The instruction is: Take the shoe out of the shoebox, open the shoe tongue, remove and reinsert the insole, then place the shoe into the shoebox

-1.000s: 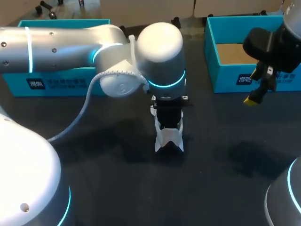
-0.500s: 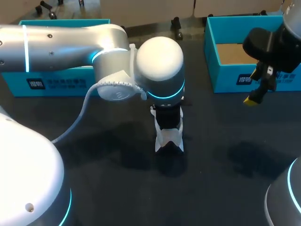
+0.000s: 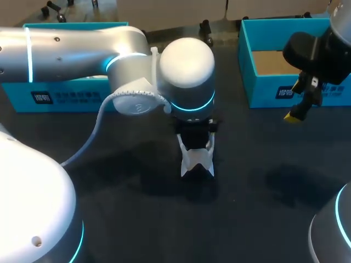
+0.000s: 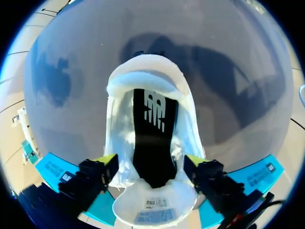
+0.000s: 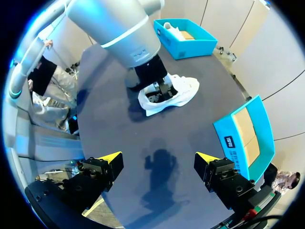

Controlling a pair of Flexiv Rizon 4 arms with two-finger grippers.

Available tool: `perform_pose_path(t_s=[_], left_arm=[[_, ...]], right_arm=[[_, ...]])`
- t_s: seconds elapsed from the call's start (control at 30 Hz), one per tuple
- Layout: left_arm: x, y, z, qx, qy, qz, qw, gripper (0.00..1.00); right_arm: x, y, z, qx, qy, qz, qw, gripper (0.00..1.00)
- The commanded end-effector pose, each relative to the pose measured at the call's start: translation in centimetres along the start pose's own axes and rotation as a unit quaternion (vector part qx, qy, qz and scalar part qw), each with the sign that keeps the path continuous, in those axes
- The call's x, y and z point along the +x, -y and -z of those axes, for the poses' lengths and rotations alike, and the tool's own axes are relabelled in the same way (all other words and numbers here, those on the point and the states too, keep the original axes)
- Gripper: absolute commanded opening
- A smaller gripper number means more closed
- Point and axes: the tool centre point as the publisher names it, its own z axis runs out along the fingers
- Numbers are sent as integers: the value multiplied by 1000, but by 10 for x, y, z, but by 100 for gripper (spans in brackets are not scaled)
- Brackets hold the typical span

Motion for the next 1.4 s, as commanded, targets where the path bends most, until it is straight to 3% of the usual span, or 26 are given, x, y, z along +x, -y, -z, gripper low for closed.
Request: perform_pose_path(t_s=[0.03,0.33,0.67,0.93,1.2,1.27,1.4], left_arm=[[6,1,8,2,0,0,1000,100],[9,-1,9,15,-11,-2,1000,100],[-2,-22,22,18,-3,7,1000,100],[-14,-45,35,-5,3,3,1000,100],[-13,-60,41,-12,0,-2,1000,100],[-11,-63,41,-14,-3,-3,1000,78],[-8,-68,36,-13,-7,1,1000,74]], right_arm=[[-1,-2,-1,2,-1,-1,1000,100],[-1,-2,-1,2,-1,-1,1000,100],[-1,-2,-1,2,-1,-1,1000,100],[-1,-2,-1,2,-1,-1,1000,100],[-1,-2,-1,2,-1,-1,1000,100],[-1,-2,-1,2,-1,-1,1000,100],[-1,-2,-1,2,-1,-1,1000,100]])
